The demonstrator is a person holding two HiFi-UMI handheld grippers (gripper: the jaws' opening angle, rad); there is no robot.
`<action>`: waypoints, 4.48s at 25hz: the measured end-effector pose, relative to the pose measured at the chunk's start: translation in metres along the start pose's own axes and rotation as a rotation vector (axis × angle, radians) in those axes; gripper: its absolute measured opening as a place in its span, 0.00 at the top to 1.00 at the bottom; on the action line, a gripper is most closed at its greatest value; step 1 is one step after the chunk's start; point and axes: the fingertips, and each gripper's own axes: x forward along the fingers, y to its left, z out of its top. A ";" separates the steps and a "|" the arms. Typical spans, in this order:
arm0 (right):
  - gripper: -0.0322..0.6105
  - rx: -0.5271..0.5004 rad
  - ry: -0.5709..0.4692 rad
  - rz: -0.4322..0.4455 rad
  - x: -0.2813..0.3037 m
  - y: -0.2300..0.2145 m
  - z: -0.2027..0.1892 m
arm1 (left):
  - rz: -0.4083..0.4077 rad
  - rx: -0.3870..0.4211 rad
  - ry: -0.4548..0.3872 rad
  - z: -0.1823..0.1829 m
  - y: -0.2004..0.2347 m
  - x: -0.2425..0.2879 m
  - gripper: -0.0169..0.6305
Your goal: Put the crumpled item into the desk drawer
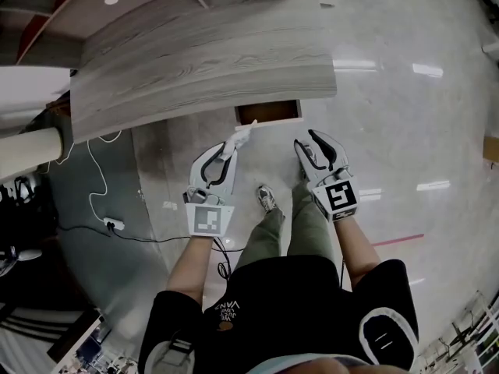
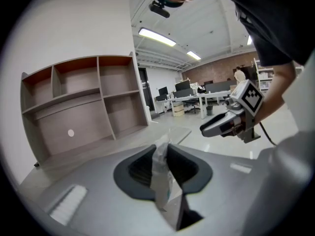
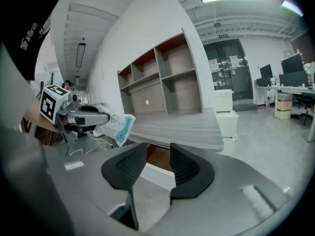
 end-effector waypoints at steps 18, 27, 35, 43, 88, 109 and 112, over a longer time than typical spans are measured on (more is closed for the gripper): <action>0.60 0.009 0.166 0.011 0.046 -0.032 -0.092 | -0.056 0.270 0.034 -0.038 -0.014 0.056 0.79; 0.60 -0.010 0.193 0.034 0.066 -0.043 -0.125 | -0.066 0.392 0.079 -0.055 -0.019 0.077 0.79; 0.60 -0.036 0.147 0.057 0.081 -0.046 -0.138 | -0.092 0.547 0.109 -0.068 -0.033 0.098 0.79; 0.61 -0.036 0.124 0.077 0.092 -0.048 -0.146 | -0.128 0.631 0.162 -0.081 -0.036 0.114 0.79; 0.61 -0.017 0.139 0.086 0.096 -0.049 -0.145 | -0.111 0.676 0.343 -0.111 -0.032 0.140 0.78; 0.61 -0.024 0.149 0.083 0.097 -0.048 -0.142 | -0.092 0.583 0.341 -0.107 -0.028 0.141 0.79; 0.61 -0.026 0.153 0.075 0.097 -0.048 -0.142 | -0.078 0.574 0.328 -0.107 -0.026 0.135 0.79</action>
